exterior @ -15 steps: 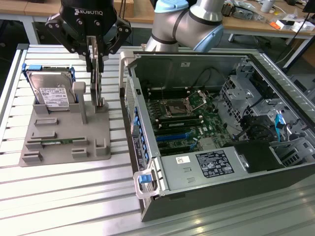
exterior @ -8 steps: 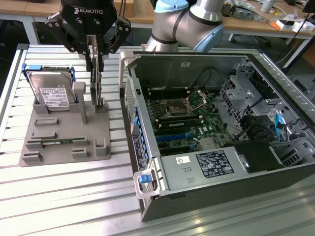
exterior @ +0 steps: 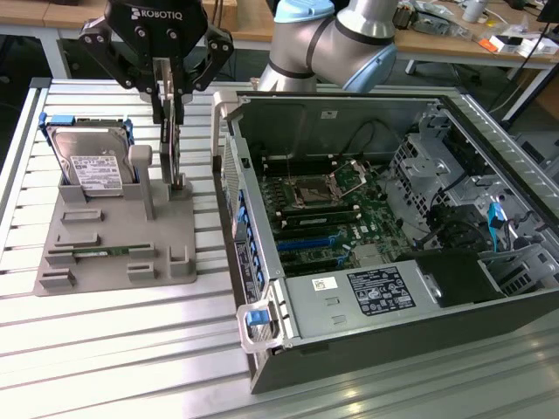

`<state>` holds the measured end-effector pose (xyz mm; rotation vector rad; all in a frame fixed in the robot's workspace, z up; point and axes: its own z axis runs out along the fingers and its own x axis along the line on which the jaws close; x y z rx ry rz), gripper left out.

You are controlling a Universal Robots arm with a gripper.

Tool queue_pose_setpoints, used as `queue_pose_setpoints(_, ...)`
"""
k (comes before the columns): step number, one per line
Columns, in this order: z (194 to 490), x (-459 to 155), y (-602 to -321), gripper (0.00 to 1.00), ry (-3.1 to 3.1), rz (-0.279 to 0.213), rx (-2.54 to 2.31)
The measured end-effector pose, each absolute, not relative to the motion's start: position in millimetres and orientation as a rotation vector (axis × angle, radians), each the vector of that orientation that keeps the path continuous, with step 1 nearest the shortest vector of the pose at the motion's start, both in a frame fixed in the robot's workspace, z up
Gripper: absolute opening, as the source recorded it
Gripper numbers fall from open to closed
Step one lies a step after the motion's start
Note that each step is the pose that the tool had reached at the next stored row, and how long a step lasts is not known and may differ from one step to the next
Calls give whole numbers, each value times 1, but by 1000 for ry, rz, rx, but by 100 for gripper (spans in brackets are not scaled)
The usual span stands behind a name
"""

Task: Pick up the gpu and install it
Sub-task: 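Pick up the gpu and move the gpu toward the slot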

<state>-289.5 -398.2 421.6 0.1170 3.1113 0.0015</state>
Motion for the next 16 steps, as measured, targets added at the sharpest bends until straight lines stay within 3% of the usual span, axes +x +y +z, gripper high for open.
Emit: queue_pose_setpoints(16, 436, -290, -398, 26, 3111, 1, 117)
